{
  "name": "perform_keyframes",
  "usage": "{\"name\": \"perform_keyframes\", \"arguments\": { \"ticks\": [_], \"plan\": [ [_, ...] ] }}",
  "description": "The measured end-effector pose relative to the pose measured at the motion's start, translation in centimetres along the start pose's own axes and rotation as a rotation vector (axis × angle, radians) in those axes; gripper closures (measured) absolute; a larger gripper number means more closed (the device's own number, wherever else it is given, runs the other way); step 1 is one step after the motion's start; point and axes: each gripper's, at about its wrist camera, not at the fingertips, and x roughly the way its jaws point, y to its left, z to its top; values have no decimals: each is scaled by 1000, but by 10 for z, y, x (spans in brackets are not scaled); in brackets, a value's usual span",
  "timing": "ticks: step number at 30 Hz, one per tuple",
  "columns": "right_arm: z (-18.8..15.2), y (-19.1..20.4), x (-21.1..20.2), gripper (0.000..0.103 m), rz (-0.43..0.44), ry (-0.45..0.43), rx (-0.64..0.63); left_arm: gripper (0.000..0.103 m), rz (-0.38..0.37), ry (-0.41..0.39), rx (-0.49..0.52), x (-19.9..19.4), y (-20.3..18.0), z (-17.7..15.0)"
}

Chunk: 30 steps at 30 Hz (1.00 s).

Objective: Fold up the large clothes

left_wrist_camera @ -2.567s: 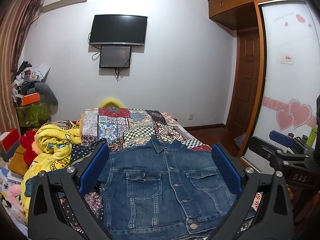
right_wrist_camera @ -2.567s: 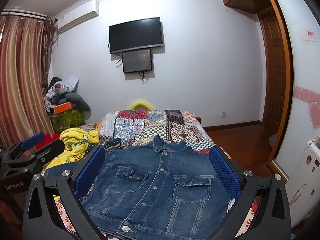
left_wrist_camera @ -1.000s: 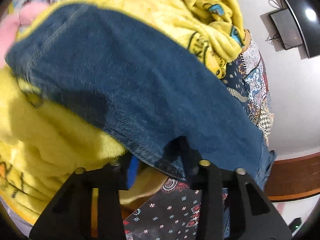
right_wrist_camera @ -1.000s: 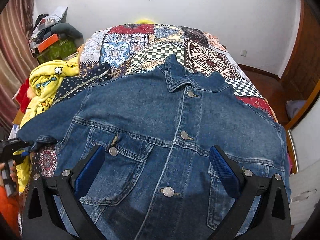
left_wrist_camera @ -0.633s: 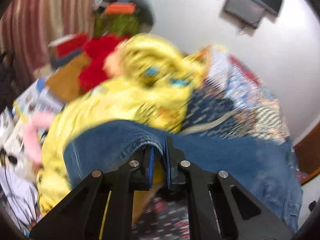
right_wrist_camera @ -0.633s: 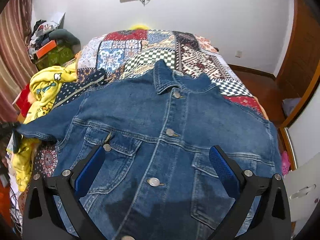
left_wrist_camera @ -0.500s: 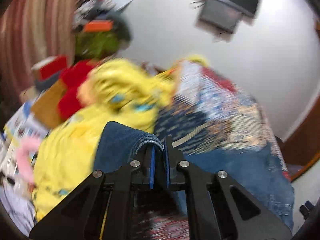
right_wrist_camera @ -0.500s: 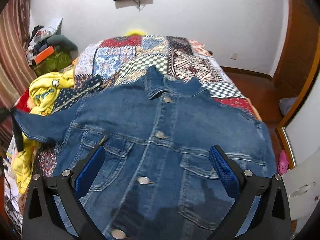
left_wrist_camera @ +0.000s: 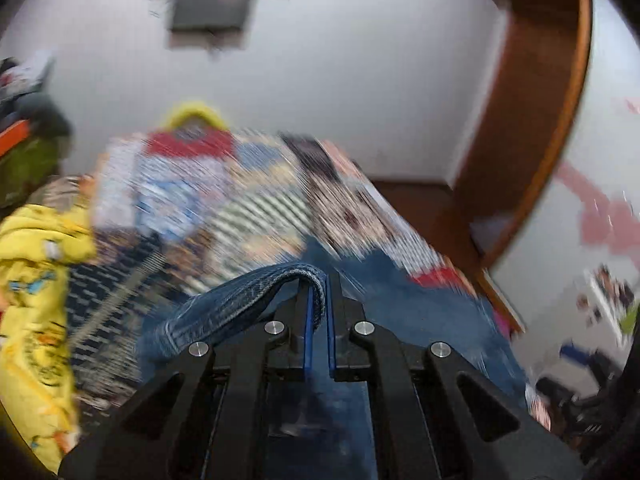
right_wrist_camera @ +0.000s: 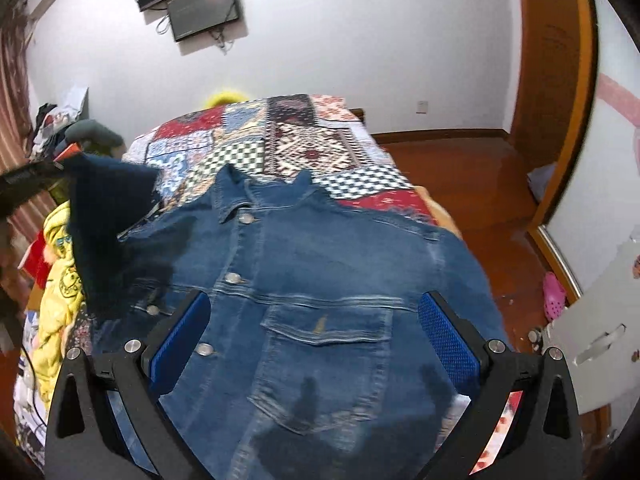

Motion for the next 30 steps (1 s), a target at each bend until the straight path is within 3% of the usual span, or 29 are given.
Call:
{"name": "perform_keyframes", "arguments": {
  "ticks": [5, 9, 13, 16, 18, 22, 25, 30],
  "plan": [
    [-10, -22, 1, 0, -34, 37, 3, 99, -68, 226, 59, 64, -54, -56],
    [-19, -33, 2, 0, -59, 61, -12, 99, -38, 330, 169, 86, -84, -96],
    [-23, -36, 8, 0, -68, 90, -29, 97, -33, 417, 201, 92, -90, -114],
    [-22, -32, 9, 0, -57, 98, -49, 77, -65, 461, 195, 85, -86, -122],
    [-20, -26, 8, 0, -49, 97, -70, 54, -90, 464, 171, 75, -80, -124],
    [-13, -1, 8, 0, -23, 88, -138, 49, -108, 420, 151, 43, -62, -124],
    [-6, 24, 10, 0, 7, 78, -199, 41, -81, 363, 121, 15, -36, -120],
    [4, 72, 21, 0, 75, 73, -304, 33, 74, 253, 75, -22, 25, -114]
  ]
}}
